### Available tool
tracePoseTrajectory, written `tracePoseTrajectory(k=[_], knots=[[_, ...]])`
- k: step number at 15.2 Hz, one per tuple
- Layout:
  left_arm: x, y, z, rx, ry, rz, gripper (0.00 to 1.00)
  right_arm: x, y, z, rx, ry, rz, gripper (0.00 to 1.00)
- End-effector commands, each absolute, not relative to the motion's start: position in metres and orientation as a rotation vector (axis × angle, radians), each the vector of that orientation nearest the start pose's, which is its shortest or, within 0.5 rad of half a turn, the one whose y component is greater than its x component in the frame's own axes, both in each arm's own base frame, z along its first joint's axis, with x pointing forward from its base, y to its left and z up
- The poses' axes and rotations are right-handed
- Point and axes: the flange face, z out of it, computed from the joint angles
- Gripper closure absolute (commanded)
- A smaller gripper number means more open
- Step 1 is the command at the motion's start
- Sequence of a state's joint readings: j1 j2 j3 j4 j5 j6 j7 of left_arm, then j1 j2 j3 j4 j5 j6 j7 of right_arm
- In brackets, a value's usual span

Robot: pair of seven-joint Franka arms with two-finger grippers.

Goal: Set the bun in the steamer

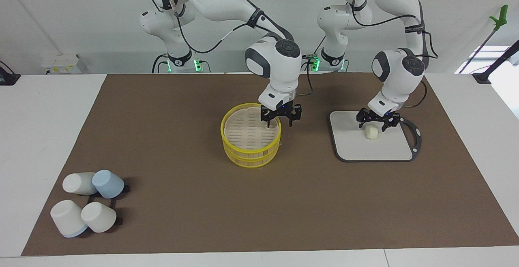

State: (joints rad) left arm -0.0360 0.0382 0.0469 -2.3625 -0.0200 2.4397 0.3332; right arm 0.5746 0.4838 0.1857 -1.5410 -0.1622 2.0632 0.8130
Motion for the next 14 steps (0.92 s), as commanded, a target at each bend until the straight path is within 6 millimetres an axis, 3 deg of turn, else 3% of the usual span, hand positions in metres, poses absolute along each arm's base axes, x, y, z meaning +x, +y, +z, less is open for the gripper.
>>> tracePoseTrajectory(k=[1, 2, 4, 5, 7, 8, 10, 11, 12, 14], knots=[[0.511, 0.004, 0.311, -3.086, 0.521, -0.107, 0.06, 0.515, 0.447, 0.384, -3.143, -0.007, -0.122, 0.97], [0.511, 0.003, 0.310, -3.086, 0.524, -0.102, 0.15, 0.515, 0.447, 0.384, -3.143, -0.012, -0.122, 1.00], [0.511, 0.002, 0.309, -3.088, 0.524, -0.091, 0.53, 0.516, 0.449, 0.389, -3.141, -0.017, -0.129, 1.00], [0.510, 0.002, 0.310, -3.088, 0.524, -0.088, 0.61, 0.518, 0.448, 0.394, -3.146, -0.021, -0.123, 1.00], [0.510, 0.002, 0.309, -3.089, 0.525, -0.079, 0.63, 0.535, 0.436, 0.427, -3.186, -0.108, -0.069, 1.00], [0.509, 0.002, 0.309, -3.090, 0.525, -0.076, 0.64, 0.547, 0.418, 0.446, -3.220, -0.154, -0.010, 1.00], [0.513, 0.002, 0.313, -3.099, 0.508, -0.049, 0.64, 0.570, 0.361, 0.488, -3.238, -0.227, 0.044, 1.00], [0.522, -0.002, 0.325, -3.112, 0.479, -0.034, 0.64, 0.573, 0.329, 0.514, -3.219, -0.268, 0.071, 1.00], [0.535, -0.010, 0.340, -3.136, 0.407, 0.003, 0.64, 0.575, 0.298, 0.527, -3.207, -0.310, 0.147, 1.00], [0.564, -0.059, 0.383, -3.164, 0.252, 0.082, 0.64, 0.574, 0.246, 0.547, -3.208, -0.404, 0.253, 1.00]])
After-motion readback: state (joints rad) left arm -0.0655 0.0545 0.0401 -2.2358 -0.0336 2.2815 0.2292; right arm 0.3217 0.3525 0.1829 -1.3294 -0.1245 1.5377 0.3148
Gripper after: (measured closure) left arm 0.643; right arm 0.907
